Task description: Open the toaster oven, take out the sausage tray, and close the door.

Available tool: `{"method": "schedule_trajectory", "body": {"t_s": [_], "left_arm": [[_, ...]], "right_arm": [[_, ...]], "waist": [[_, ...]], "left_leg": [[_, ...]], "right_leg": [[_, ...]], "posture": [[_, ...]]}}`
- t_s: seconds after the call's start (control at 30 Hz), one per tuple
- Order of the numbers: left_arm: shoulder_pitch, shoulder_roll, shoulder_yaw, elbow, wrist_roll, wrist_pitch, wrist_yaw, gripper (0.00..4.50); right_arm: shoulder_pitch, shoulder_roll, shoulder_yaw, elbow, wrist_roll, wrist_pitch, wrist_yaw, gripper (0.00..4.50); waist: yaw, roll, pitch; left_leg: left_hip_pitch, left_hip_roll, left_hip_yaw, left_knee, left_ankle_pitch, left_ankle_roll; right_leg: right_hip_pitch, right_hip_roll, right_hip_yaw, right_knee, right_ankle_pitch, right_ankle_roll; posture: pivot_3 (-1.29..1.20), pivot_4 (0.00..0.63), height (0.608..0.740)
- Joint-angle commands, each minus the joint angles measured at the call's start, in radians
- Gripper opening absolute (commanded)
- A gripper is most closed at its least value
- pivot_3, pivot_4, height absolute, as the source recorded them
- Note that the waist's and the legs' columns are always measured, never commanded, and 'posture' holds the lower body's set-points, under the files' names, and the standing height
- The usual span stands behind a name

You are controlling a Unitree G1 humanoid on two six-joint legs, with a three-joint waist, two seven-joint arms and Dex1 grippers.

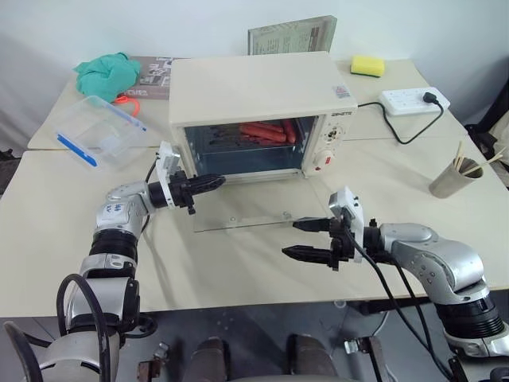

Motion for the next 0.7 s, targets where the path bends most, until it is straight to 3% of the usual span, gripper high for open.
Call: {"method": "schedule_trajectory", "body": {"t_s": [0.03, 0.7], "left_arm": [[-0.006, 0.012, 0.013, -0.044, -0.013, 0.001, -0.004, 0.06], [0.012, 0.009, 0.020, -0.073, -0.021, 0.014, 0.002, 0.06]], "right_arm": [[0.013, -0.032, 0.039, -0.008, -0.021, 0.019, 0.021, 4.50], [-0.018, -0.033, -0.053, 0.231, -0.065, -0.097, -0.008, 4.50]], "waist": [[0.000, 0.000, 0.000], [0.023, 0.000, 0.000]], "left_leg": [[0.000, 0.000, 0.000, 0.000, 0.000, 0.000], [-0.001, 0.000, 0.000, 0.003, 0.000, 0.000]], "right_leg": [[0.000, 0.000, 0.000, 0.000, 0.000, 0.000], [0.001, 0.000, 0.000, 0.000, 0.000, 0.000]], "posture": [[0.00, 0.150, 0.740], [0.00, 0.150, 0.740]]}}
